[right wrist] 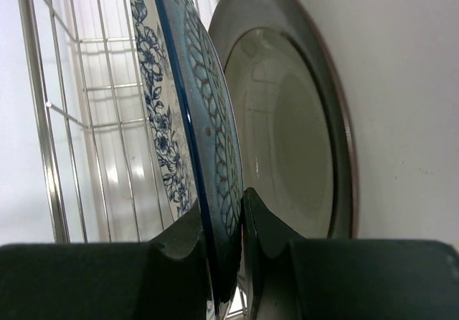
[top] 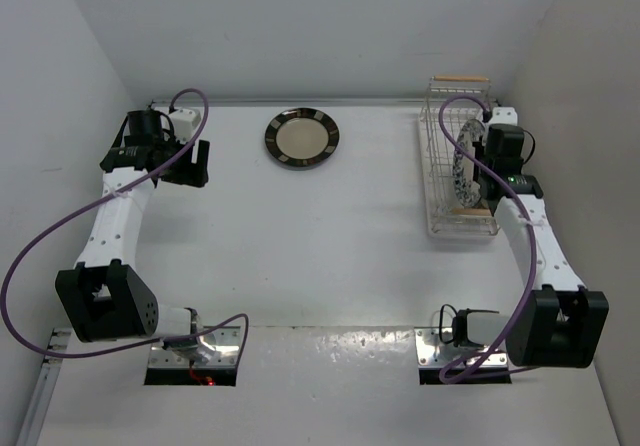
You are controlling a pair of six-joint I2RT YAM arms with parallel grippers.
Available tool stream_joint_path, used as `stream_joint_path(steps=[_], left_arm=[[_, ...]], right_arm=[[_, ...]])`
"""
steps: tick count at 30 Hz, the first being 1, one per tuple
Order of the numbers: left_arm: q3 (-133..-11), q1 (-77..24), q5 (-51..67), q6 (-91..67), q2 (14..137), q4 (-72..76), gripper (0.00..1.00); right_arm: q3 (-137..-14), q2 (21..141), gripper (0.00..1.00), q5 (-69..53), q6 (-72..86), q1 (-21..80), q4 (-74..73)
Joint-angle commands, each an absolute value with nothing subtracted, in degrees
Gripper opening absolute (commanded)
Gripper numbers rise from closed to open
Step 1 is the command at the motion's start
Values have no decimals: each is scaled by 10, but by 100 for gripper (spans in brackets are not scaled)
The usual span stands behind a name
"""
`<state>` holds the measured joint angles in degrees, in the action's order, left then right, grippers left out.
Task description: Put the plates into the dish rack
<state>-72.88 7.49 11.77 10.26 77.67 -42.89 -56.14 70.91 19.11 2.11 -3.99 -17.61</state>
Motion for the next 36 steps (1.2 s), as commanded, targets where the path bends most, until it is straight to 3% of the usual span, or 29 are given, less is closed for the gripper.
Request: stream_joint_path(steps=[1,5,8,9,11,12,14,22,26,32,34,35,36], left_arm=[[-729,79,122,102,775,-416,79],[-729,79,122,102,775,-416,79],[-729,79,122,102,775,-416,79],[-729,79,122,102,775,-416,79],[-729,79,122,102,775,-416,79],[-729,79,122,102,775,-416,79],[-729,79,122,102,775,-416,79],[-724,79,122,102,780,-416,79],[-732,73,128,107,797,-416,79],[-785,59,134,107,853,-444,79],[-792,54,134,107,867,-444,79],[-792,54,134,107,867,-444,79],[-792,54,128,107,874,-444,79]], right_arm=[[-584,697,0,178,19,-40,-107],[-579,710,0,165,7,-37,-122],[-579,717,12,157,18,-38,-141],[-578,718,21,157,20,-37,-145],[-577,720,27,156,23,-37,-148],[-577,719,37,157,22,-38,-149],[-577,716,49,156,19,-38,-149],[-609,713,73,143,-23,-38,-153],[-667,702,78,133,-18,-28,-161],[-697,687,75,117,76,41,-122],[-694,713,61,117,88,104,-76],[-707,727,38,117,90,151,-60],[-718,783,31,113,100,164,-59]])
